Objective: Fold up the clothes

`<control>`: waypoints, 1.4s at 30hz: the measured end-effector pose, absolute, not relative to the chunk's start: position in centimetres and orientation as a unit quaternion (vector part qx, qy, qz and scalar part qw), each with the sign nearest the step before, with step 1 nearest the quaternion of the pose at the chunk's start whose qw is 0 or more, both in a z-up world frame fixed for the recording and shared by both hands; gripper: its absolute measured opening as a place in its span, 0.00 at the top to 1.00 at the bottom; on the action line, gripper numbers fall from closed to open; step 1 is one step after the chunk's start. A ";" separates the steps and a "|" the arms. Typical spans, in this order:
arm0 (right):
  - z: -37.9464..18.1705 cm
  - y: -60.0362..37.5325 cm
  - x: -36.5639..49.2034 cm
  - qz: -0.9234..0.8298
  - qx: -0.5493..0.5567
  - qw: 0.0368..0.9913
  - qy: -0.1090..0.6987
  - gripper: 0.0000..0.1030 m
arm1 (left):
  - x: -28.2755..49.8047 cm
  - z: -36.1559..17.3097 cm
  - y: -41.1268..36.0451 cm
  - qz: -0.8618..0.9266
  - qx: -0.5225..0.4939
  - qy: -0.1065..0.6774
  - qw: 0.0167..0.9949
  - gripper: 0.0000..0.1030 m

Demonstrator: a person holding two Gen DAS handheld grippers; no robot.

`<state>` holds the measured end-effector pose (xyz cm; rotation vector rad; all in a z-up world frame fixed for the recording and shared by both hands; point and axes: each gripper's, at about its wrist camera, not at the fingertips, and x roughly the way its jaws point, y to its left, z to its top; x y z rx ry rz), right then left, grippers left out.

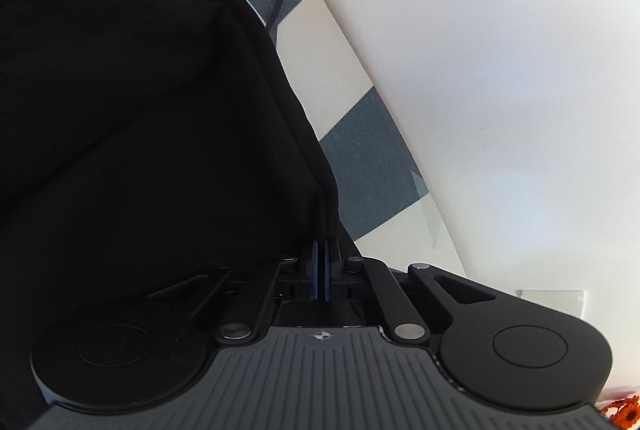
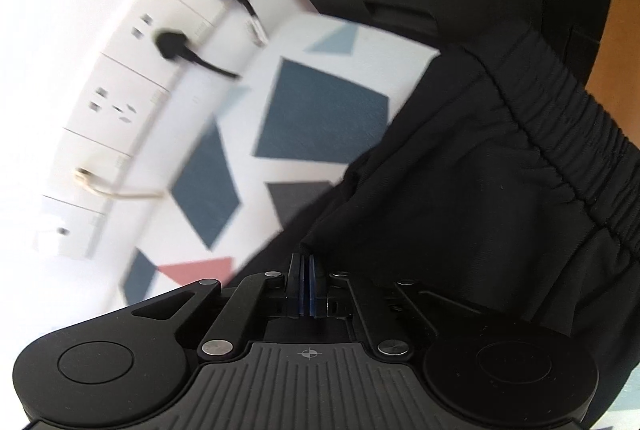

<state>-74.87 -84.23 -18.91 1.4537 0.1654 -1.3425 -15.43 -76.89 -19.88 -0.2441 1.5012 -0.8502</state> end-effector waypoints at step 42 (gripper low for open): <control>-18.1 -68.2 -87.5 -0.656 0.539 0.528 0.020 0.34 | -31.2 -11.0 -68.8 -0.715 0.197 0.495 0.453 0.29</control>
